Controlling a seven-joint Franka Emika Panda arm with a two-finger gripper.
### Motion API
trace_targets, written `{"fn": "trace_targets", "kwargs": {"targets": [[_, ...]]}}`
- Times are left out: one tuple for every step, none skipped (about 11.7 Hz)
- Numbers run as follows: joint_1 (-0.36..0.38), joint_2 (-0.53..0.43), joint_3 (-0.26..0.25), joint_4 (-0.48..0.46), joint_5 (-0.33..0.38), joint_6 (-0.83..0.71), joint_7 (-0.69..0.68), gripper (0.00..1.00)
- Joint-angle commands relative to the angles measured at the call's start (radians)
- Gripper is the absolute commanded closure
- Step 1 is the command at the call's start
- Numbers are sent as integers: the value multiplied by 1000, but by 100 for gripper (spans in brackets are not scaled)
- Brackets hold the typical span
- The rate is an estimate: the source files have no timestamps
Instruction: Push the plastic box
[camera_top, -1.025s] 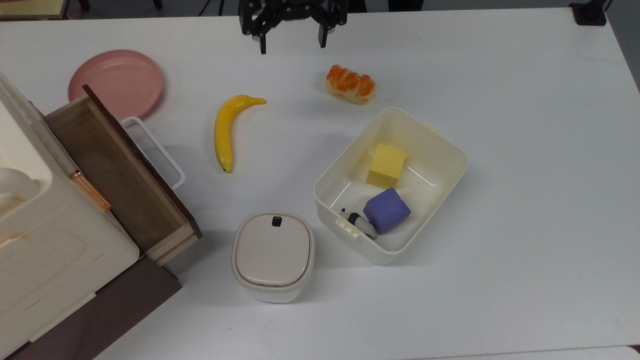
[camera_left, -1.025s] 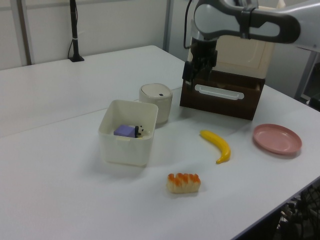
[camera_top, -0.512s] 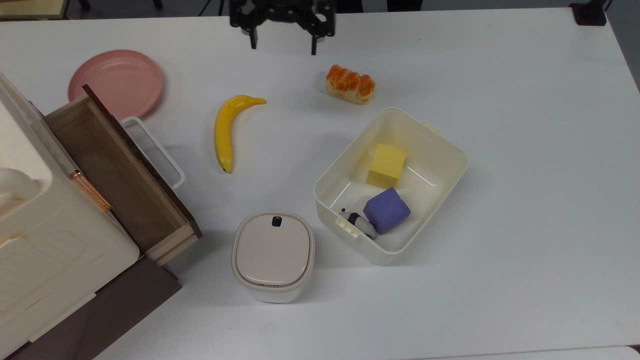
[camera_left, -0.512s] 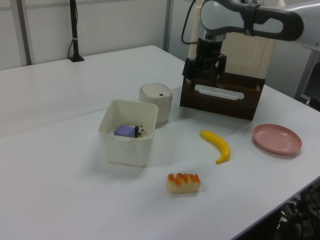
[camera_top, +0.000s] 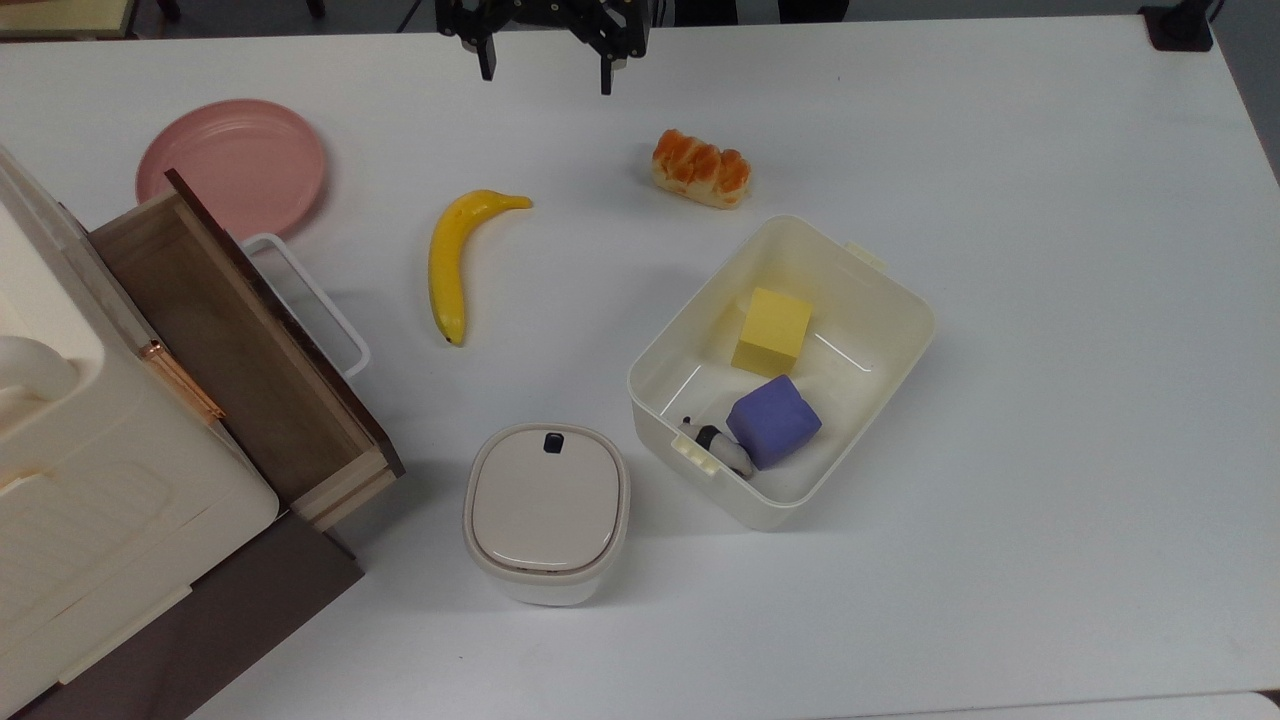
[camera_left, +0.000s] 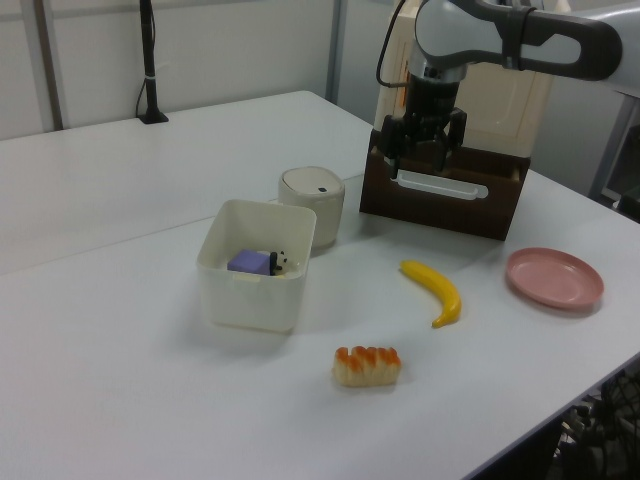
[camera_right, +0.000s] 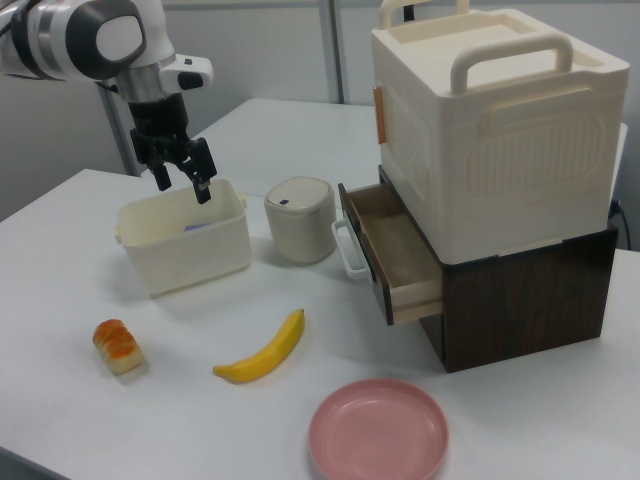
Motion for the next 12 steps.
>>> {"fn": "trace_targets", "kwargs": {"targets": [[4, -36, -8, -42, 22, 10, 4, 0], [3, -33, -3, -38, 22, 10, 4, 0], [3, -33, 1, -37, 22, 12, 4, 0], [-2, -30, 6, -35, 22, 12, 2, 0], [-10, -28, 12, -34, 29, 13, 2, 0], [-10, -25, 17, -32, 37, 15, 1, 0], [-11, -25, 17, -34, 37, 15, 1, 0], [-10, -25, 17, -34, 37, 15, 1, 0], [-10, -25, 17, -32, 37, 15, 1, 0], [-10, -24, 17, -32, 37, 15, 1, 0], [-10, -24, 17, -32, 37, 15, 1, 0], [-10, -24, 17, -32, 37, 15, 1, 0]]}}
